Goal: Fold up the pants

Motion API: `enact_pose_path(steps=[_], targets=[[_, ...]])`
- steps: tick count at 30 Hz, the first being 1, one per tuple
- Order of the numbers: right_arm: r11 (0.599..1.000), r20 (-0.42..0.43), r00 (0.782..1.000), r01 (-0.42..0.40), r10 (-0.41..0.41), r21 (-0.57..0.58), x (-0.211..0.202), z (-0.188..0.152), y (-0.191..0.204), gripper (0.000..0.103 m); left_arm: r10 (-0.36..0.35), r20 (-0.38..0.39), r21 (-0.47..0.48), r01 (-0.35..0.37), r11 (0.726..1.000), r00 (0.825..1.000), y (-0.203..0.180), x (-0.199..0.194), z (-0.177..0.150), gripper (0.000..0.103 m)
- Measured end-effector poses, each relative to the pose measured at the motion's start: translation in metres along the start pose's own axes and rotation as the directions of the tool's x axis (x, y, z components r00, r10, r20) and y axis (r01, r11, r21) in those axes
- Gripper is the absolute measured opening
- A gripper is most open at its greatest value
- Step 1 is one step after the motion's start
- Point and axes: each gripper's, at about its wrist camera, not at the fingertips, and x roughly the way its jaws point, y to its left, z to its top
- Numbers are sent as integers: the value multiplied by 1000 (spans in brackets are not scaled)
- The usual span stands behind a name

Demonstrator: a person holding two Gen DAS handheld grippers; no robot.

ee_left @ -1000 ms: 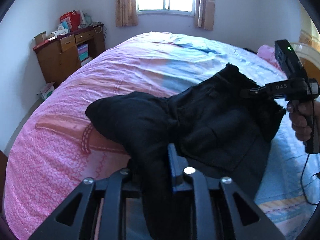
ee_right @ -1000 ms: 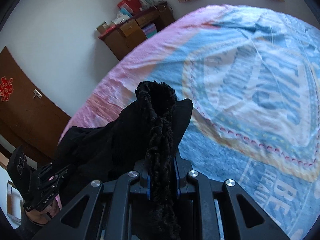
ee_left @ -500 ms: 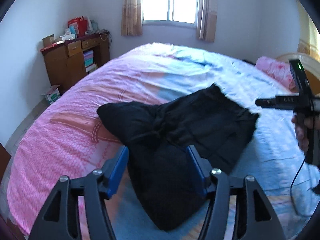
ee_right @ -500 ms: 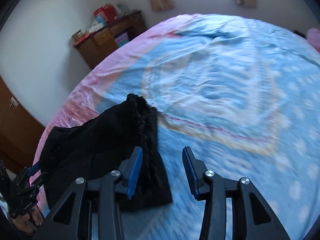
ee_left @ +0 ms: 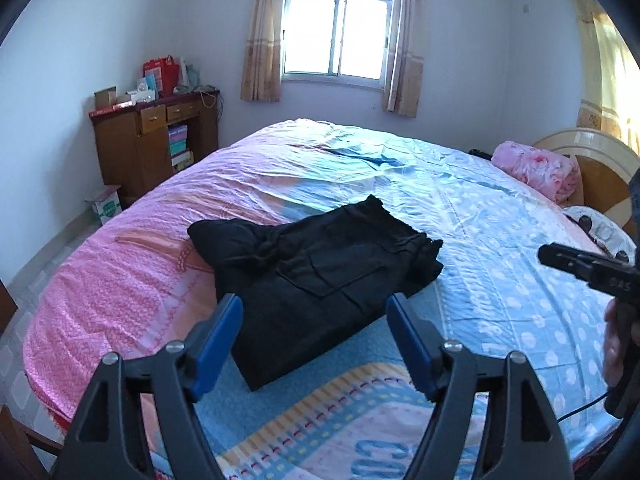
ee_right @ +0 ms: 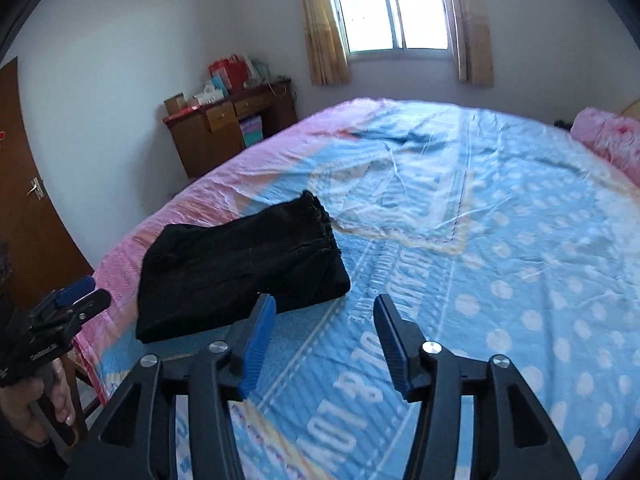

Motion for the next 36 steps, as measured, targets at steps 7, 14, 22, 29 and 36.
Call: enact_pose_path(steps=[7, 14, 22, 29, 36], targets=[[1000, 67, 998, 2, -1, -1, -31, 0, 4, 54, 1, 23, 16, -1, 1000, 1000, -9, -14, -1, 88], [1000, 82, 997, 8, -9, 6, -45, -8, 7, 55, -1, 31, 17, 1, 1000, 1000, -10, -19, 2, 88], [1000, 88, 996, 4, -3, -7, -53, -9, 13, 55, -8, 31, 24, 7, 1000, 999, -12, -21, 4, 89], [1000, 86, 996, -3, 4, -10, -53, -11, 17, 55, -9, 33, 29, 8, 1000, 999, -14, -19, 4, 89], [1000, 86, 996, -2, 3, -4, -54, -14, 15, 56, -12, 27, 38, 11, 999, 1000, -18, -16, 3, 89]])
